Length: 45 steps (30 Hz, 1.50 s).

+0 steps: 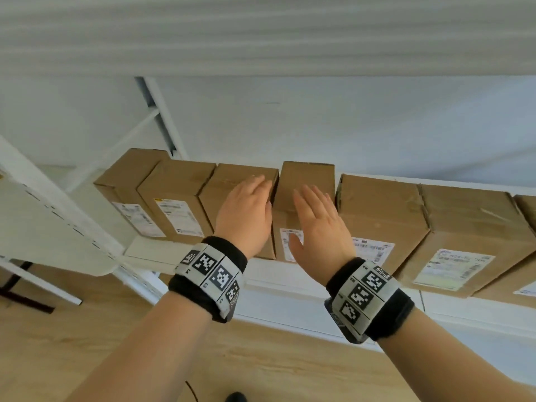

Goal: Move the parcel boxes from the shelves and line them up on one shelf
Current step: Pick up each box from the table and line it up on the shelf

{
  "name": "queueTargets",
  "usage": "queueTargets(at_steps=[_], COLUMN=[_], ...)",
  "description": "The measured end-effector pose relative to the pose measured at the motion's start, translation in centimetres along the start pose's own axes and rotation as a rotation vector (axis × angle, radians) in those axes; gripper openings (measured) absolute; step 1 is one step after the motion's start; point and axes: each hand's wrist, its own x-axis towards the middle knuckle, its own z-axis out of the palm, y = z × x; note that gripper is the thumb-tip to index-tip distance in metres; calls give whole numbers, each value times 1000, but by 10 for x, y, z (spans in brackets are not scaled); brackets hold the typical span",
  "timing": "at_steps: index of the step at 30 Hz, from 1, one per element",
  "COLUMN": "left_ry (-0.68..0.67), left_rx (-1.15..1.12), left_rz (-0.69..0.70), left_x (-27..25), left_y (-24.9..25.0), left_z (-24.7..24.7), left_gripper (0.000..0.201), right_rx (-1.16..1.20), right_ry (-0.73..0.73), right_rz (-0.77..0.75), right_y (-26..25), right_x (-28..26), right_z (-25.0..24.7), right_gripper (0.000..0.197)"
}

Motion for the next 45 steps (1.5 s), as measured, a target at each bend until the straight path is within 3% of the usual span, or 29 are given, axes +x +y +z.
queueTargets(at_steps=[6, 11, 15, 19, 24, 29, 36, 41, 45], left_ry=[-176, -185, -185, -194, -58, -105, -98, -125, -30], left_rx=[135, 153, 67, -118, -140, 43, 84, -10, -78], left_rz=[137, 234, 261, 293, 184, 127, 125, 98, 36], left_x=[3, 2, 5, 15, 9, -6, -8, -1, -1], left_y=[-66, -78, -85, -100, -142, -180, -182, -182, -189], left_z=[1, 2, -2, -14, -25, -18, -15, -27, -44], left_gripper=[59, 64, 61, 55, 54, 58, 58, 50, 48], right_rx=[-200, -189, -187, -114, -100, -145, -213, -163, -99], right_ry=[57, 133, 66, 102, 4, -40, -26, -66, -54], right_rz=[197, 277, 326, 335, 211, 214, 222, 237, 173], right_y=[-42, -47, -53, -77, -115, -130, -130, -137, -153], right_x=[19, 19, 24, 34, 57, 65, 63, 69, 85], right_z=[38, 44, 37, 30, 51, 71, 75, 66, 65], right_gripper=[63, 60, 61, 69, 73, 71, 68, 63, 65])
